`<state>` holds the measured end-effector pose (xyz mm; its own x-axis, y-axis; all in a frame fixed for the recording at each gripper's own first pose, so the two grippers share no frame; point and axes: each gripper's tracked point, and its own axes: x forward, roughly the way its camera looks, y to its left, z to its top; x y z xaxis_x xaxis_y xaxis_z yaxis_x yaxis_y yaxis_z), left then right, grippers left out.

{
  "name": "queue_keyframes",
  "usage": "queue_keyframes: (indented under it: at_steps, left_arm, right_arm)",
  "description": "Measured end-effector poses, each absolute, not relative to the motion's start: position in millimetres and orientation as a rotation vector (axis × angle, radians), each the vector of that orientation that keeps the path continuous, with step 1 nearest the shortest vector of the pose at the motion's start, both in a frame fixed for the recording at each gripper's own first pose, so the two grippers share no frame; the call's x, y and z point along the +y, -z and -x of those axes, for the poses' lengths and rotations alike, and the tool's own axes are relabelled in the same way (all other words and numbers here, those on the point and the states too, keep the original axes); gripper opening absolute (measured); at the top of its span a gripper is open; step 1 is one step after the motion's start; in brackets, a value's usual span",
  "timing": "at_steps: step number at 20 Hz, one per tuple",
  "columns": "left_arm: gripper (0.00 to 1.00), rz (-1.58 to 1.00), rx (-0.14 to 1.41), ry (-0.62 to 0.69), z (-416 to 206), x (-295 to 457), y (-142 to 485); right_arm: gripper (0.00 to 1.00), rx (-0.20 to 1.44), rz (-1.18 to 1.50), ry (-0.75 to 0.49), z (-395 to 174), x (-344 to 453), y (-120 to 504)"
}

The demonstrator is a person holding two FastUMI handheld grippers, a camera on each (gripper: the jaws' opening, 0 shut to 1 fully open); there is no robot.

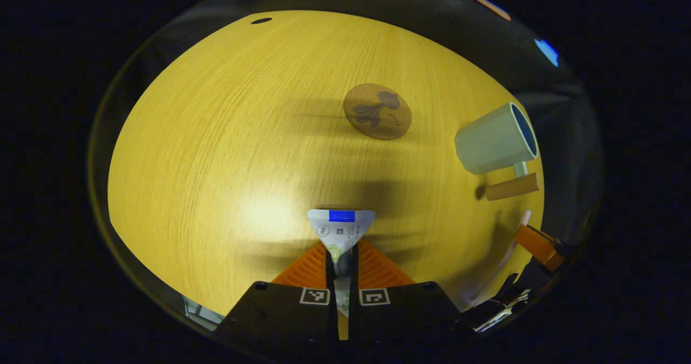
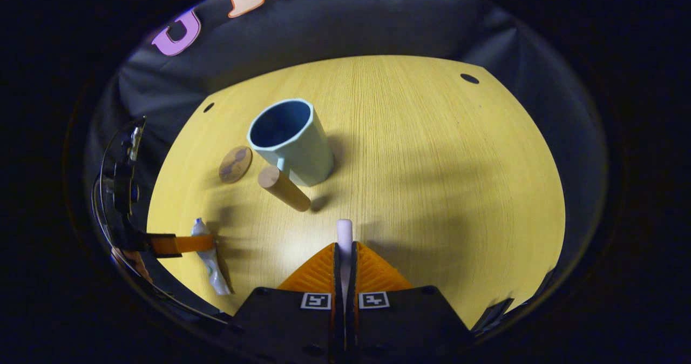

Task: Put the toothbrush and toothpaste on the desktop into the cup, then pick up the cup and place it on the coaster on the desktop.

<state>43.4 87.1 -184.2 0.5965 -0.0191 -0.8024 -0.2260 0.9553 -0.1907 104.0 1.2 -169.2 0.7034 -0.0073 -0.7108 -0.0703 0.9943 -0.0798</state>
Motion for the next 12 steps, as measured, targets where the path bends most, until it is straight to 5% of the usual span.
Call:
queue_keyframes:
  at_steps: [12]
  left_arm:
    - [0.01, 0.16, 0.458, 0.006, -60, 62, 56]
  right_arm:
    - [0.04, 0.242, 0.032, -0.184, -129, 34, 19]
